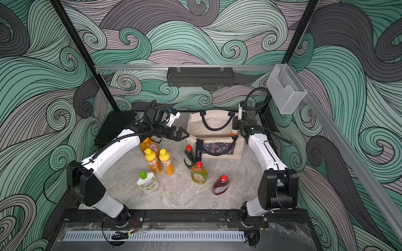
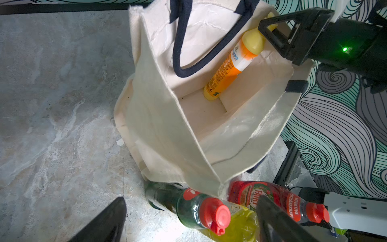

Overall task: Pack dish soap into the shopping bag
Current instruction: Place the bottle of dish soap in the shopping bag.

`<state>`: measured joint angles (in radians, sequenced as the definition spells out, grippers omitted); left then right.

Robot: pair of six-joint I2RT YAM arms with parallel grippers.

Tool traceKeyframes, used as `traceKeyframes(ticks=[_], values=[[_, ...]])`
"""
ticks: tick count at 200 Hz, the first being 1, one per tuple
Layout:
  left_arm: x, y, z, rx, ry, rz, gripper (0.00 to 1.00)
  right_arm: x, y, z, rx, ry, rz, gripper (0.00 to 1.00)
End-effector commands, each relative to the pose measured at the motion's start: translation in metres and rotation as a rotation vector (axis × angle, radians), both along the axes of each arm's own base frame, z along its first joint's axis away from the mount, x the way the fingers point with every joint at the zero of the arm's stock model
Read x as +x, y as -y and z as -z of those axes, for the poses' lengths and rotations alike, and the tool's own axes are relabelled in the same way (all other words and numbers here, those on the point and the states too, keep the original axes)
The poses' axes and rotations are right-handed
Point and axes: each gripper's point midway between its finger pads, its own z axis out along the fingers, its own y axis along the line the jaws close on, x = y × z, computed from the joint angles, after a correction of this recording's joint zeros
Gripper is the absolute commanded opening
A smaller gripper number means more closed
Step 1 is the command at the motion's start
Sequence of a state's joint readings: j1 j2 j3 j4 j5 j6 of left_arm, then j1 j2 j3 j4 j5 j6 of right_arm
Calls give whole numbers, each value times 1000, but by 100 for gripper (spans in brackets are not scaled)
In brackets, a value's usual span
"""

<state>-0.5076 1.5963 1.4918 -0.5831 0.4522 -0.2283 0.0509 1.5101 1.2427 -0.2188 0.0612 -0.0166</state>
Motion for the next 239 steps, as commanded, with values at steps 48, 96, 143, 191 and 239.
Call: traceKeyframes(ticks=[48, 96, 143, 191, 239], values=[[-6, -4, -15, 2, 48, -1, 96, -2, 1, -22, 34, 54, 6, 41], [-6, -6, -15, 11, 54, -8, 96, -3, 1, -32, 37, 74, 7, 53], [-6, -8, -17, 21, 64, -15, 97, -7, 0, -47, 42, 94, 3, 61], [-7, -17, -27, 35, 106, -35, 98, -15, -3, -67, 52, 123, -7, 67], [-11, -25, -45, 36, 149, -47, 99, -34, -15, -94, 44, 148, -39, 70]])
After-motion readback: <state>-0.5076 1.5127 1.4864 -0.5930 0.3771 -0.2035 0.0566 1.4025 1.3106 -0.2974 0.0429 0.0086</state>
